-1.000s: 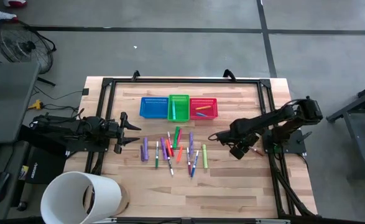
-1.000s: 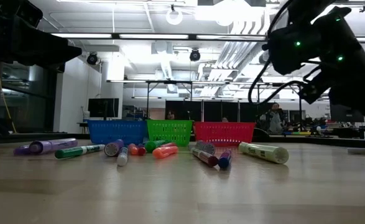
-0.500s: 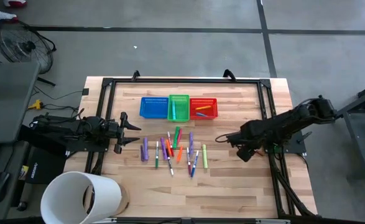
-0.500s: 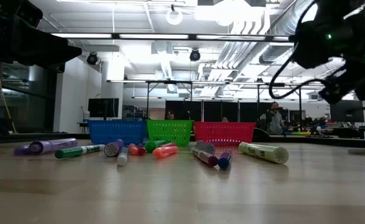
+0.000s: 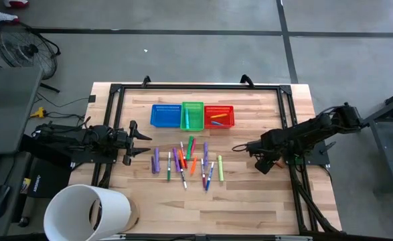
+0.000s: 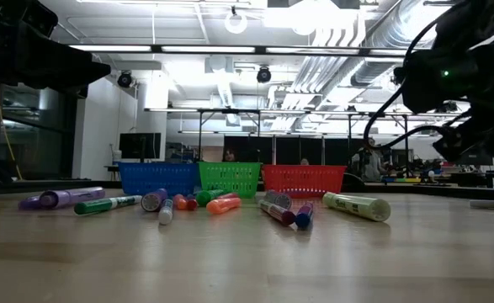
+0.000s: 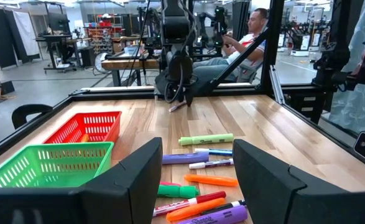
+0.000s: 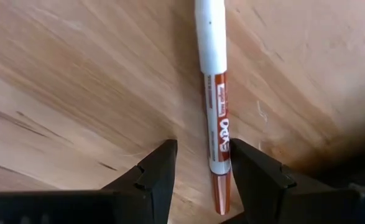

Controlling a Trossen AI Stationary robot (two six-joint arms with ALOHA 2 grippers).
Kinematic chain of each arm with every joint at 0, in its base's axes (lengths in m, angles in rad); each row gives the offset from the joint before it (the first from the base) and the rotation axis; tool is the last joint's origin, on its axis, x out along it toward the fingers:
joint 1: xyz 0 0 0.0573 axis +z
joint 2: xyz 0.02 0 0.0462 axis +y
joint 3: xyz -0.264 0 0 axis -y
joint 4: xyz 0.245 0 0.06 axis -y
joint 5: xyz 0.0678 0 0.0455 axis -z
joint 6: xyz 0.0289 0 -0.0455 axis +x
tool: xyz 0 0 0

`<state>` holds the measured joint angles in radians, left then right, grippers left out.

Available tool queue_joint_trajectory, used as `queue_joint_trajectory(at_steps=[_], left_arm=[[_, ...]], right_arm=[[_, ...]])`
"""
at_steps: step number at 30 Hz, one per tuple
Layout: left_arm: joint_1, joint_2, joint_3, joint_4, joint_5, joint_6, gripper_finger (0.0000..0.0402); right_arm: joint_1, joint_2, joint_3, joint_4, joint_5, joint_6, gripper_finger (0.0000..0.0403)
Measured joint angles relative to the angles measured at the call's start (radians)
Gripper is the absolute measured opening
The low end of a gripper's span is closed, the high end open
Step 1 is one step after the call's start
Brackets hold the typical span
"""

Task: Pick & Place Markers
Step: Put the brown marker into the blue bin

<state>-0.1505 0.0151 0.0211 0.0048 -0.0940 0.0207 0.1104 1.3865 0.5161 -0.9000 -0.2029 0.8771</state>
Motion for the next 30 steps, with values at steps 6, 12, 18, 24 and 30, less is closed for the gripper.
queue_joint_trajectory(at_steps=[6,12,18,24,30], left_arm=[[0.0,0.0,0.0,0.0,0.0,0.0,0.0195],[0.0,0.0,0.0,0.0,-0.001,0.0,0.0195],[0.0,0.0,0.0,0.0,-0.001,0.0,0.0195],[0.0,0.0,0.0,0.0,-0.001,0.0,0.0195],[0.0,0.0,0.0,0.0,-0.001,0.0,0.0195]], right_arm=[[0.0,0.032,0.025,0.014,0.005,-0.046,0.0144],[0.001,0.09,0.079,0.006,0.022,-0.05,0.0144],[-0.006,0.219,0.187,0.009,0.027,-0.054,0.0144],[-0.011,0.328,0.283,-0.029,0.026,-0.089,0.0144],[0.042,0.342,0.292,-0.053,0.044,-0.081,0.0144]])
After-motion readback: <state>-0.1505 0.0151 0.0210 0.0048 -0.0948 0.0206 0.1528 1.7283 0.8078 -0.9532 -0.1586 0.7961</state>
